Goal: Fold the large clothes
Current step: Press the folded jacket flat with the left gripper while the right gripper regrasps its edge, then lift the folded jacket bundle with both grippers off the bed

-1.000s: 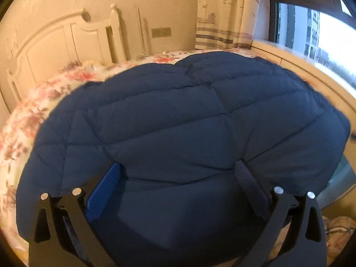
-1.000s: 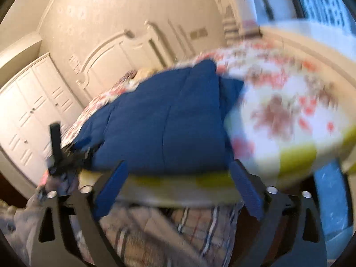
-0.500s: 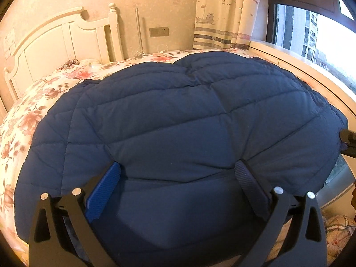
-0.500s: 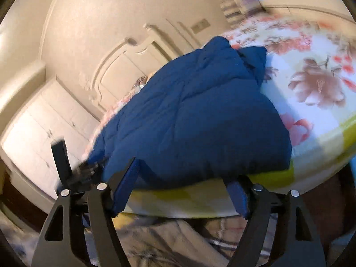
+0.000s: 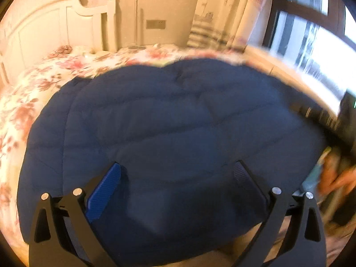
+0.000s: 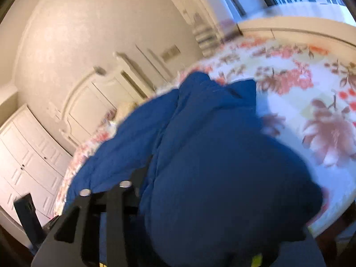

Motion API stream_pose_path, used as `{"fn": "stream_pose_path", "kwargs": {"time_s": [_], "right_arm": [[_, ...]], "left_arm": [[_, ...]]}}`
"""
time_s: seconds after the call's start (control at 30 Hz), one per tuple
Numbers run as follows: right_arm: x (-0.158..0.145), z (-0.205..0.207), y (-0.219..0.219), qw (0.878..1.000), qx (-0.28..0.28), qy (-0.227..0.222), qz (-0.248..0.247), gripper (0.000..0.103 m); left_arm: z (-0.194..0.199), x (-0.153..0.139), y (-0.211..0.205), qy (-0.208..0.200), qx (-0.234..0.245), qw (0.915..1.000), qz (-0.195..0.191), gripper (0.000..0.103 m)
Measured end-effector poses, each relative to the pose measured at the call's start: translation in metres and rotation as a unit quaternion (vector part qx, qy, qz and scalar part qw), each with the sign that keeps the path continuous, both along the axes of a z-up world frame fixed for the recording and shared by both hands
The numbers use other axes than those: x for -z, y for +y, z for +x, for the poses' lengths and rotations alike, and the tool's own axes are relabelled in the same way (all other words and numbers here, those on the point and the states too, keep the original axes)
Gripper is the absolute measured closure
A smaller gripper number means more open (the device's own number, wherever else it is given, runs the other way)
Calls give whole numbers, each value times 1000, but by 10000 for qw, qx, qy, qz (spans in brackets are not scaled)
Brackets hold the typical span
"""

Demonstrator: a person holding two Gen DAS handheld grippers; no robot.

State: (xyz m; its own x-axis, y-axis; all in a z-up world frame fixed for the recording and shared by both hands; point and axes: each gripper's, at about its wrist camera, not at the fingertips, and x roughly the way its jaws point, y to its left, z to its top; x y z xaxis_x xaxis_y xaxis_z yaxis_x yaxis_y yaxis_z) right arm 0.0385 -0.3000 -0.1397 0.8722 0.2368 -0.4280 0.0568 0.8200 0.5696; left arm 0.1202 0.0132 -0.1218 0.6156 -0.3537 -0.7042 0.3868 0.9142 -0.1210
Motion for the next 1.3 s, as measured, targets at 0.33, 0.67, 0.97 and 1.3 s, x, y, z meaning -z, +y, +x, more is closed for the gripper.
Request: {"fn": "stream_pose_path", "kwargs": {"time_s": [0.33,0.67,0.97,1.3], "right_arm": [[-39,-35,26,9918,-211,-767,-1005,63],[-70,-26,50,9801,-348,-987,-1686,63],[-127,6,182,9214,-1234,-1719,-3259,63],[0,-10,436,6650,-2918,-1823,-6629,62]], "left_arm": [[196,-1,-53,746,-1094,9837,1215,3],[93,-33,-11,272,-520,9979,267,5],[-62,8,51,-224,438,9980,388,3],[-69,-66,266,-1070,-2564,9597,-423,3]]}}
